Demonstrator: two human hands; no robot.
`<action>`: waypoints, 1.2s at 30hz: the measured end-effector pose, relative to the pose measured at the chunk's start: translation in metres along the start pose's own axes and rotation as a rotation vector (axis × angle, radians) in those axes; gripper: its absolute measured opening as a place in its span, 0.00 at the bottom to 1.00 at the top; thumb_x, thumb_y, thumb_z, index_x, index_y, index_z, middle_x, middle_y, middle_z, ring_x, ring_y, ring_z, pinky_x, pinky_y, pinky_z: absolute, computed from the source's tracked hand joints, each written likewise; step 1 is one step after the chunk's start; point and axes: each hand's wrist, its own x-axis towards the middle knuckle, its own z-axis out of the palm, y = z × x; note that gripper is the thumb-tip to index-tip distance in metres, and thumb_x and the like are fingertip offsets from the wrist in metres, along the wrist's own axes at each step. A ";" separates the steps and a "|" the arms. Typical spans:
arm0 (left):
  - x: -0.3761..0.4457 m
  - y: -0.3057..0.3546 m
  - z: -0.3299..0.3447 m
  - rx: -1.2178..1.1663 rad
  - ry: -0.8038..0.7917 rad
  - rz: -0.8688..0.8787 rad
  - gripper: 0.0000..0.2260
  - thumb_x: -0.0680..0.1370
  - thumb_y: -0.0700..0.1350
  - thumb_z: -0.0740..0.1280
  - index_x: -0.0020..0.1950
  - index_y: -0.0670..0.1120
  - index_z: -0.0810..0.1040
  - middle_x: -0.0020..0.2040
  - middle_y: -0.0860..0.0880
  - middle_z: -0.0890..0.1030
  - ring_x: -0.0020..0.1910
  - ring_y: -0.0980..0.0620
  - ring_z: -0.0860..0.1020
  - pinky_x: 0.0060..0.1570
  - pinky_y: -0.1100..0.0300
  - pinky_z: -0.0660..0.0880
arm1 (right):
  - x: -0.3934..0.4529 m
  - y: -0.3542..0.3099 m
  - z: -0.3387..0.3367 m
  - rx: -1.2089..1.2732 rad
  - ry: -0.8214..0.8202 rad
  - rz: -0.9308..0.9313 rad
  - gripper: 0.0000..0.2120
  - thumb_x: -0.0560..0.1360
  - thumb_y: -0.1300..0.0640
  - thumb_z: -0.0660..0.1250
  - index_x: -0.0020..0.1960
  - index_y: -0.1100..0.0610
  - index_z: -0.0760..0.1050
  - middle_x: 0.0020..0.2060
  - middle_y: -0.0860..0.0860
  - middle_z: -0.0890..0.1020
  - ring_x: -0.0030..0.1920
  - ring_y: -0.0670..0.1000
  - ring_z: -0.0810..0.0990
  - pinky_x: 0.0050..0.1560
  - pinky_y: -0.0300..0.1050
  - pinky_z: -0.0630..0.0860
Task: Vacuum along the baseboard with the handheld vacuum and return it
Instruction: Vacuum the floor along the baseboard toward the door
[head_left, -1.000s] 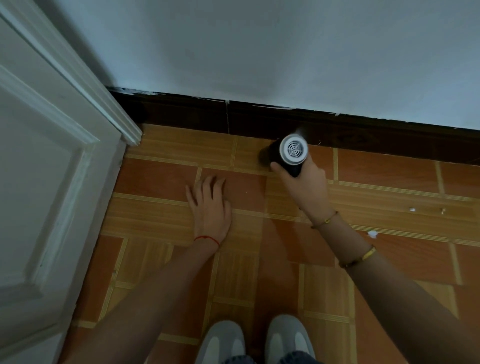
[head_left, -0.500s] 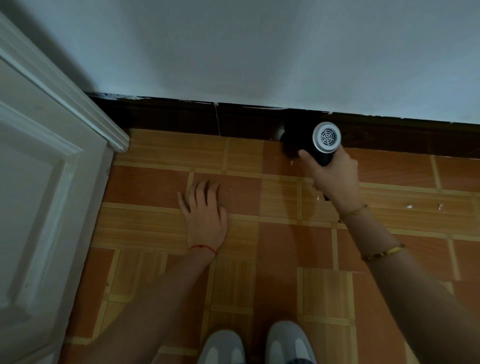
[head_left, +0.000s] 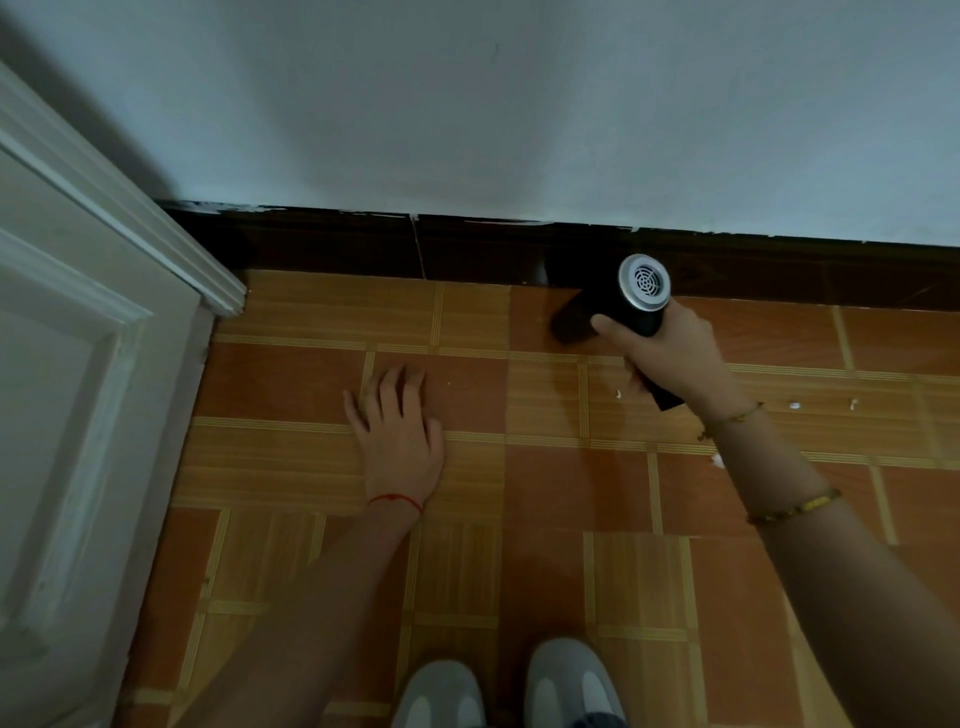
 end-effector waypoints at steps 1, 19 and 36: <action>0.000 0.000 0.000 0.003 0.001 0.000 0.22 0.78 0.47 0.56 0.72 0.45 0.70 0.71 0.42 0.71 0.72 0.41 0.65 0.74 0.32 0.52 | 0.000 0.001 -0.001 0.010 -0.017 0.002 0.20 0.74 0.43 0.70 0.56 0.58 0.73 0.32 0.51 0.81 0.22 0.45 0.78 0.25 0.36 0.75; -0.001 -0.001 0.003 -0.002 0.019 -0.002 0.22 0.78 0.47 0.55 0.71 0.45 0.70 0.71 0.42 0.71 0.72 0.41 0.65 0.74 0.33 0.52 | -0.012 0.024 -0.008 0.039 0.325 0.109 0.41 0.64 0.27 0.62 0.67 0.53 0.69 0.51 0.53 0.84 0.44 0.58 0.85 0.43 0.56 0.83; -0.003 0.001 0.004 -0.002 0.043 -0.002 0.22 0.78 0.48 0.53 0.70 0.44 0.71 0.70 0.41 0.71 0.71 0.39 0.67 0.74 0.32 0.52 | -0.048 0.035 -0.049 -0.070 -0.175 0.039 0.15 0.74 0.47 0.71 0.54 0.52 0.70 0.29 0.49 0.79 0.21 0.44 0.77 0.24 0.36 0.72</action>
